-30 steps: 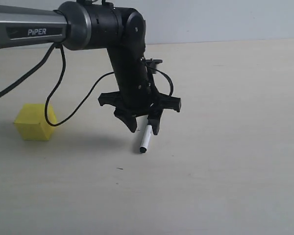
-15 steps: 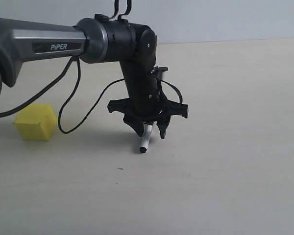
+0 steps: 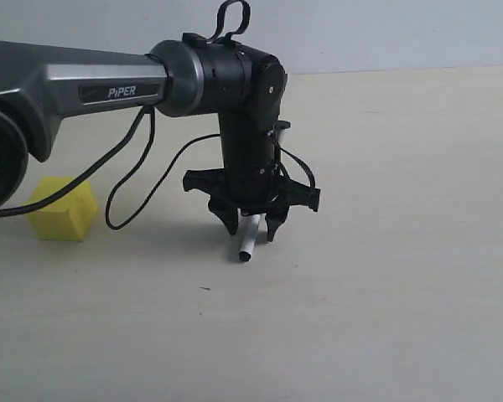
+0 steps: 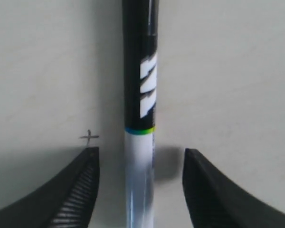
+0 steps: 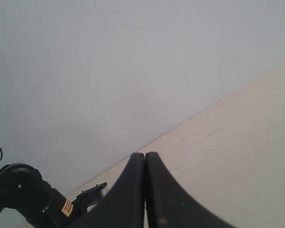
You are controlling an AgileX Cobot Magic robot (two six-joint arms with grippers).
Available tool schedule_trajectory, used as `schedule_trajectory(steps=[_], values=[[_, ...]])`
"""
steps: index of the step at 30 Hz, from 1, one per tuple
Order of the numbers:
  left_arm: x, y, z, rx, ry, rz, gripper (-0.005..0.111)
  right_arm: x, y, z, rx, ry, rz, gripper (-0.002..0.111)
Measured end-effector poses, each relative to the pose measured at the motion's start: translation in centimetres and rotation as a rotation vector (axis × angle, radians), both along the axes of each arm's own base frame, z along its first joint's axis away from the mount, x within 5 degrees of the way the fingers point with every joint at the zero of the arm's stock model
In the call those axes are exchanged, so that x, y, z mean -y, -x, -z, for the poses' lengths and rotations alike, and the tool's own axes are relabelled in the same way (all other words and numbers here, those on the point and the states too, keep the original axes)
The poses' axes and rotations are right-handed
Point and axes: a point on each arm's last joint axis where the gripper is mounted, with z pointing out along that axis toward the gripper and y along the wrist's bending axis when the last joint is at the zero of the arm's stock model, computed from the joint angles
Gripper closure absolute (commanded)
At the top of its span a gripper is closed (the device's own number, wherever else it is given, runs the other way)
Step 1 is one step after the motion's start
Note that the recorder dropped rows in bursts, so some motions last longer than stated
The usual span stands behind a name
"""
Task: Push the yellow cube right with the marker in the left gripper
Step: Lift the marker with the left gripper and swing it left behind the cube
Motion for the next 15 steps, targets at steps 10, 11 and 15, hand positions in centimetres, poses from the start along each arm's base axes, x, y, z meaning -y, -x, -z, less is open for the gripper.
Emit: schedule_trajectory(steps=[10,11,15], values=[[0.0,0.0,0.3,-0.003,-0.01,0.115,0.107,0.0,0.0,0.0,0.0,0.0,0.0,0.108],[0.1,-0.1,0.2,0.004,-0.004,0.157,0.107,0.0,0.0,0.0,0.0,0.0,0.0,0.108],[0.5,-0.5,-3.9,0.091,0.048,0.488,0.107,0.0,0.0,0.0,0.0,0.0,0.0,0.108]])
